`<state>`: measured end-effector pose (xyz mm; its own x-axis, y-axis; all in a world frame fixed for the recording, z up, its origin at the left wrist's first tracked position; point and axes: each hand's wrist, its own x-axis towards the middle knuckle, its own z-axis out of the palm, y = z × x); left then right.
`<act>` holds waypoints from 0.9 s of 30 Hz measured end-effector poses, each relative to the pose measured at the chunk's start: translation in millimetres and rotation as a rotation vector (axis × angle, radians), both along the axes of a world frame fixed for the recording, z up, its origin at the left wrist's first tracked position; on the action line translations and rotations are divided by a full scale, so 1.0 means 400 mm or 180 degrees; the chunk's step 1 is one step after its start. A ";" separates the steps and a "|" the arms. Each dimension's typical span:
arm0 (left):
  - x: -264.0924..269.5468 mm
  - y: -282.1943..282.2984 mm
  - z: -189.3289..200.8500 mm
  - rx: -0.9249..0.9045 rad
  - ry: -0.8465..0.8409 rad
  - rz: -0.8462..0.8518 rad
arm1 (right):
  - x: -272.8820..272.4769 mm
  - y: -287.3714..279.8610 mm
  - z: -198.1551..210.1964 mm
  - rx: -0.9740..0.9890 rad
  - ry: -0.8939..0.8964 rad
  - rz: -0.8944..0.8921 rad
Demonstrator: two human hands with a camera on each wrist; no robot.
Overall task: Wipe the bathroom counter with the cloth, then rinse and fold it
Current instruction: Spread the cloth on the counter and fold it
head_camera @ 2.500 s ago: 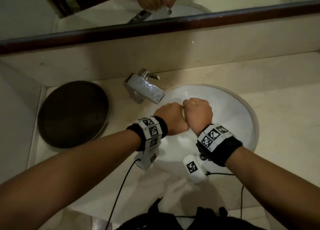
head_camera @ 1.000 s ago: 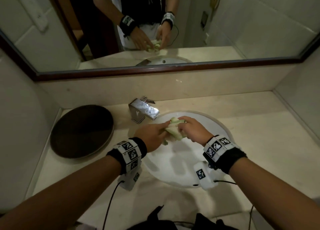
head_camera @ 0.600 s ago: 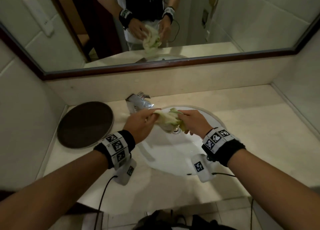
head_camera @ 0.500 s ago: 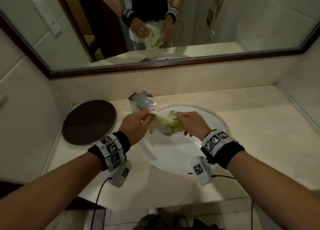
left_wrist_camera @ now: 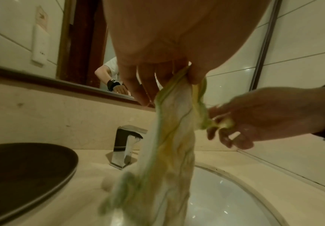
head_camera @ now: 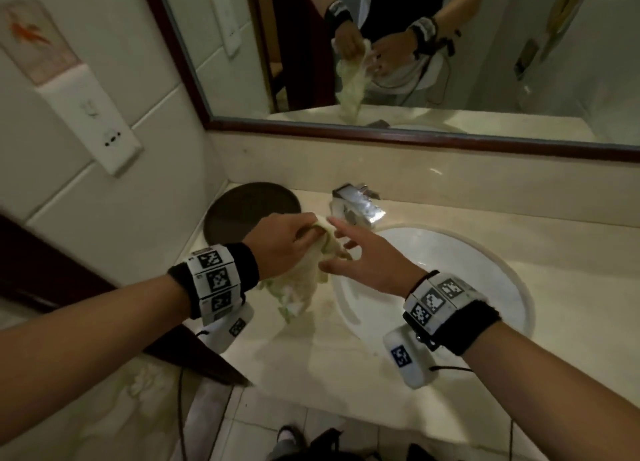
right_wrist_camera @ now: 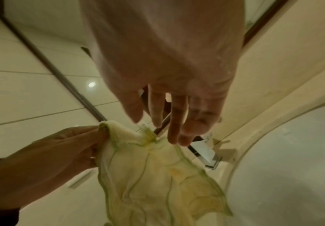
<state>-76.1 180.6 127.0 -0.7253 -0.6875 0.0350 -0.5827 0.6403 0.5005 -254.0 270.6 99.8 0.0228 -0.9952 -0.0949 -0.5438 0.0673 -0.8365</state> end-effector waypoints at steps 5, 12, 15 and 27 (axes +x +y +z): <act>0.097 -0.055 0.029 0.0166 0.0002 -0.0028 | 0.092 -0.085 0.000 -0.0595 0.0851 -0.0070; 0.204 -0.140 -0.010 0.0350 -0.1333 0.0013 | 0.096 -0.152 0.002 -0.0273 0.0975 0.0268; 0.233 -0.165 -0.034 0.1254 -0.1008 0.0061 | 0.094 -0.156 -0.006 0.0143 0.0593 0.0388; 0.258 -0.248 -0.056 0.1271 -0.1358 -0.0269 | 0.070 -0.174 -0.057 0.0360 0.0956 0.0087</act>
<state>27.0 81.5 104.5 -0.6712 -0.5267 -0.5217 -0.7407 0.5034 0.4449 -225.8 201.1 76.9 0.0034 -0.9774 -0.2116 -0.7681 0.1329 -0.6264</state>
